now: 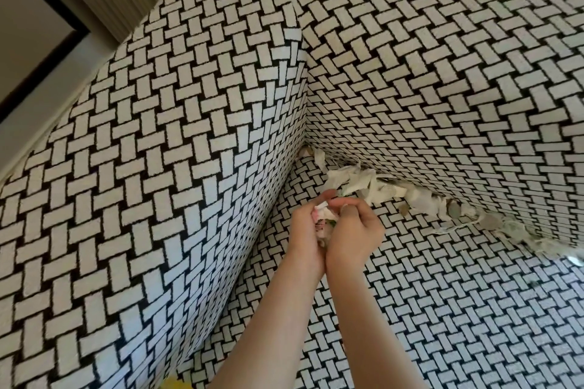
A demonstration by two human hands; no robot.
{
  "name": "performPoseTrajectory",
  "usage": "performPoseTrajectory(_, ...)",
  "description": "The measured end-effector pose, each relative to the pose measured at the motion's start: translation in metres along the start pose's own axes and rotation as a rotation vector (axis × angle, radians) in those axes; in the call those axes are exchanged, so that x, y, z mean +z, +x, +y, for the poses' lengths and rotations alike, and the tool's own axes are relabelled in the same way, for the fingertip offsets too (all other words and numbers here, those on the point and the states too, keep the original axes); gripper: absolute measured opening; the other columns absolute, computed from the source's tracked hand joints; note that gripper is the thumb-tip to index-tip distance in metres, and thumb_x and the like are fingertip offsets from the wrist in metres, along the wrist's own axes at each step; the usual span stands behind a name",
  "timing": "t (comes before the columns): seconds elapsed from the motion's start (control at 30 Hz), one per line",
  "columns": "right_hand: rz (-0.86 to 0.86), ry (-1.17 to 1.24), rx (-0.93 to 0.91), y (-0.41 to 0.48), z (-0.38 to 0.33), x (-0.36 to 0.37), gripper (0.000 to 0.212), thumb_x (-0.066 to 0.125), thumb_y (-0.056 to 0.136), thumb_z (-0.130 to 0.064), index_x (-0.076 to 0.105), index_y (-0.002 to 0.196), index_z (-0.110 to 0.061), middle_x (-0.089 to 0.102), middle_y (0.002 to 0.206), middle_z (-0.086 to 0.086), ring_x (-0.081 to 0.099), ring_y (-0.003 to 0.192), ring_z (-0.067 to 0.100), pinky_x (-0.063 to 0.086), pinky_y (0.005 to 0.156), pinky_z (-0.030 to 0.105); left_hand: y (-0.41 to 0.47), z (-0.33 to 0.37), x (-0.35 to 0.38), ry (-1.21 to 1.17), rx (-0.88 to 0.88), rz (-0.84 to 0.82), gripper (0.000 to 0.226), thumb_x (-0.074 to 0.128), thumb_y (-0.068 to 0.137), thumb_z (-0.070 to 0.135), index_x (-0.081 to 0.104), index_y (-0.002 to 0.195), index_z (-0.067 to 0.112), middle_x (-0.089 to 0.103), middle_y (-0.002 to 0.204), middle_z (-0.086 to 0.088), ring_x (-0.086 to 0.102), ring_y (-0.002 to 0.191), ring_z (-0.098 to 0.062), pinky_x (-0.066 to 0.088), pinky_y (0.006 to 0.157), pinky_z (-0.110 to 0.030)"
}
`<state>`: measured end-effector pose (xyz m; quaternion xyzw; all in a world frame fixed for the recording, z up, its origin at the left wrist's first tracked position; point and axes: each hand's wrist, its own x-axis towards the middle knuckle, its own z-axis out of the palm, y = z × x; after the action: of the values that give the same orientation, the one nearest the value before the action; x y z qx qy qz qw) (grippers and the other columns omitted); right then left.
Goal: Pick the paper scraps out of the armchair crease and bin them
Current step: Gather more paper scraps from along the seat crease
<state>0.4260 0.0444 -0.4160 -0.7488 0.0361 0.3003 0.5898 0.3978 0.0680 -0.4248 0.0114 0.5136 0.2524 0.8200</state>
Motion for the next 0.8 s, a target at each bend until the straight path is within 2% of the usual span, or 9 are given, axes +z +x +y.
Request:
performPoseTrajectory(0.1,-0.055,-0.013,-0.039,-0.002,-0.003,0.000,0.027,0.045,0.077,0.006,0.064,0.064,-0.008,0.065,0.062,-0.002,0.062,0.065,0.011,0.053,0.068,0.031,-0.002,-0.002,-0.004,-0.038,-0.003,0.010,0.034,0.033,0.091,0.021,0.056,0.069,0.011,0.054,0.052,-0.002,0.052,0.044,-0.013,0.040,0.041,-0.015)
performPoseTrajectory(0.17,-0.074,-0.113,-0.086,-0.002,0.001,0.001,0.016,0.049,0.080,-0.002,0.063,0.077,-0.011,0.065,0.070,-0.004,0.062,0.068,0.008,0.052,0.065,0.025,-0.004,-0.004,-0.007,0.004,-0.007,0.043,0.036,0.034,0.091,0.026,0.053,0.064,0.013,0.047,0.052,-0.001,0.045,0.045,-0.012,0.035,0.042,-0.019)
performPoseTrajectory(0.27,-0.057,-0.372,-0.252,0.003,0.012,0.001,0.007,0.055,0.080,-0.014,0.061,0.081,-0.017,0.052,0.098,0.001,0.051,0.097,0.019,0.045,0.086,0.032,-0.006,-0.008,-0.008,0.049,0.007,0.061,0.040,0.034,0.093,0.034,0.056,0.068,0.013,0.055,0.052,-0.001,0.054,0.046,-0.012,0.042,0.044,-0.015)
performPoseTrajectory(0.33,-0.013,-0.655,-0.502,0.007,0.015,0.001,0.019,0.054,0.074,-0.021,0.067,0.086,-0.013,0.048,0.108,0.007,0.044,0.104,0.024,0.031,0.092,0.035,-0.009,-0.008,-0.007,0.021,0.009,0.059,0.043,0.032,0.095,0.036,0.058,0.071,0.011,0.060,0.055,-0.004,0.059,0.051,-0.013,0.046,0.050,-0.017)
performPoseTrajectory(0.43,-0.035,-0.910,-0.745,0.013,0.014,0.002,0.044,0.048,0.068,-0.029,0.065,0.106,-0.017,0.046,0.133,0.013,0.038,0.121,0.030,0.028,0.099,0.047,-0.009,-0.008,-0.004,-0.022,0.002,0.082,0.040,0.031,0.094,0.035,0.060,0.080,0.011,0.061,0.075,-0.009,0.059,0.071,-0.019,0.046,0.066,-0.026)
performPoseTrajectory(0.53,-0.251,-0.982,-0.620,0.022,0.013,0.003,0.058,0.051,0.076,-0.029,0.047,0.133,-0.022,0.015,0.154,0.007,0.010,0.142,0.030,0.010,0.112,0.049,-0.008,-0.006,-0.001,-0.059,-0.013,0.109,0.039,0.032,0.094,0.035,0.062,0.084,0.011,0.062,0.080,-0.010,0.059,0.074,-0.021,0.047,0.067,-0.028)
performPoseTrajectory(0.63,-0.375,-1.118,-0.507,0.028,0.013,0.007,0.065,0.052,0.083,-0.033,0.027,0.143,-0.031,-0.005,0.156,0.003,-0.010,0.143,0.027,-0.003,0.113,0.048,-0.007,-0.003,-0.002,-0.089,-0.044,0.132,0.043,0.031,0.095,0.037,0.062,0.088,0.009,0.067,0.073,-0.012,0.060,0.075,-0.023,0.048,0.066,-0.029)
performPoseTrajectory(0.7,-0.421,-1.202,-0.452,0.032,0.011,0.012,0.061,0.048,0.085,-0.033,0.026,0.142,-0.034,-0.002,0.156,0.003,-0.009,0.142,0.029,-0.003,0.112,0.050,-0.006,-0.001,-0.003,-0.085,-0.055,0.127,0.042,0.029,0.096,0.034,0.061,0.085,0.010,0.068,0.060,-0.009,0.061,0.071,-0.021,0.048,0.062,-0.027)
performPoseTrajectory(0.8,-0.348,-1.166,-0.479,0.040,0.008,0.014,0.049,0.049,0.086,-0.019,0.044,0.134,-0.030,0.023,0.149,0.005,0.014,0.137,0.031,0.014,0.109,0.047,-0.004,0.001,0.000,-0.052,-0.072,0.164,0.038,0.032,0.098,0.030,0.050,0.067,0.017,0.051,0.035,0.001,0.050,0.035,-0.008,0.040,0.040,-0.012)
